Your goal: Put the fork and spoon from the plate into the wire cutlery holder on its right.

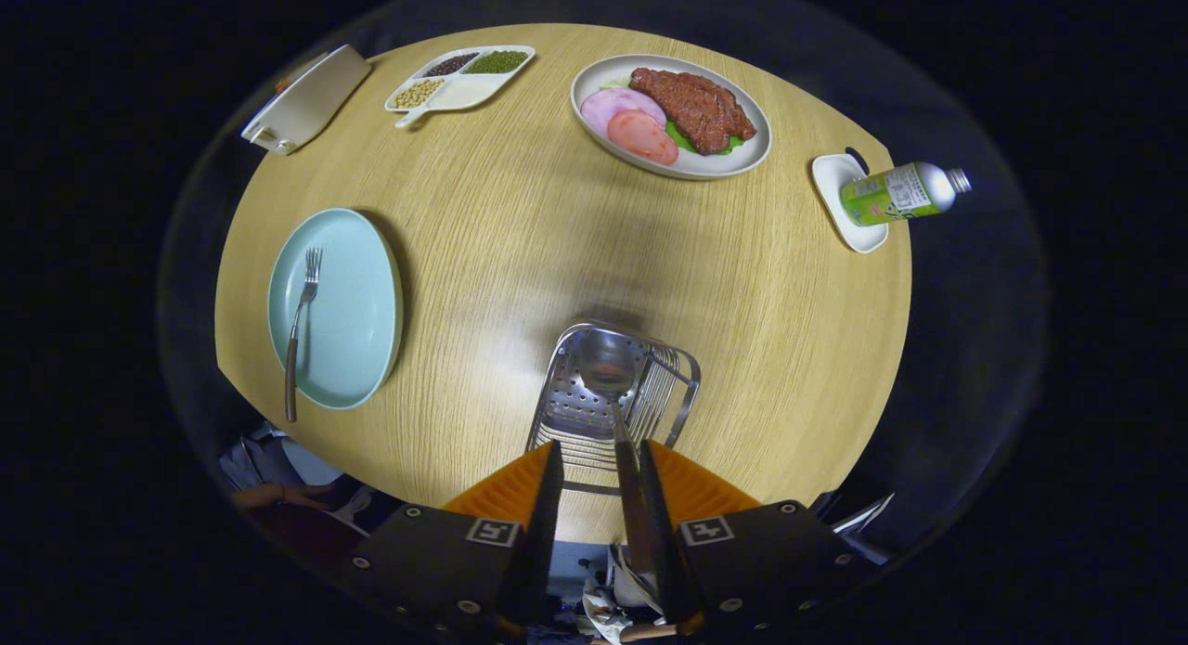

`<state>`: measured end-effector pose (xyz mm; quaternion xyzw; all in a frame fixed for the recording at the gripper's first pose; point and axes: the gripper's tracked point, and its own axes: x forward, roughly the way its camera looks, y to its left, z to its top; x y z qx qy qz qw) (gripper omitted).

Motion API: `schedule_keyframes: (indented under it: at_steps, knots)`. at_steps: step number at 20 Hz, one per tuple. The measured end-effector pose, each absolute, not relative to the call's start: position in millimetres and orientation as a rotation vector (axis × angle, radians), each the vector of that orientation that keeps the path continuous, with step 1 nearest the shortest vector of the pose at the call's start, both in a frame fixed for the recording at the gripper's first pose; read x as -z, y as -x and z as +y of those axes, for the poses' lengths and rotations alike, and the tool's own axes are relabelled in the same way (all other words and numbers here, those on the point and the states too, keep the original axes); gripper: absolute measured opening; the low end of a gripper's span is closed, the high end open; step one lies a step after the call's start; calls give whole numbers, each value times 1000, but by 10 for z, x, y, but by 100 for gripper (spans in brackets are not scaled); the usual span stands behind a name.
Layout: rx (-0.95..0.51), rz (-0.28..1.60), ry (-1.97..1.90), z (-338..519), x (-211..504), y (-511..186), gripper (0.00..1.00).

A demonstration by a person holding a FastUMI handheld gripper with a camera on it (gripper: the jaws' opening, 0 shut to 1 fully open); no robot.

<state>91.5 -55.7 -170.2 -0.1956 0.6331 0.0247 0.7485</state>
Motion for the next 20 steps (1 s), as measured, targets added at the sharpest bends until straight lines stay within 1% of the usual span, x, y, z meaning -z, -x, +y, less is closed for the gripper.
schedule_keyframes:
  at_steps: [1,2,3,4,5,6,9,13,17,20]
  knots:
    - [-50,1357,412,-524,1618,-932,54]
    - [-46,1317,400,-486,1537,-967,67]
    - [-39,1274,392,-444,1419,-993,73]
    - [-36,1221,391,-397,1318,-1027,90]
    - [-32,1167,389,-330,1187,-1058,98]
    - [-38,1110,374,-217,1066,-1063,100]
    - [-62,890,364,133,606,-1144,100]
    - [-78,584,326,677,60,-1077,100]
    - [-82,363,202,1136,-108,-946,100]
    - [-65,276,166,1316,27,-804,99]
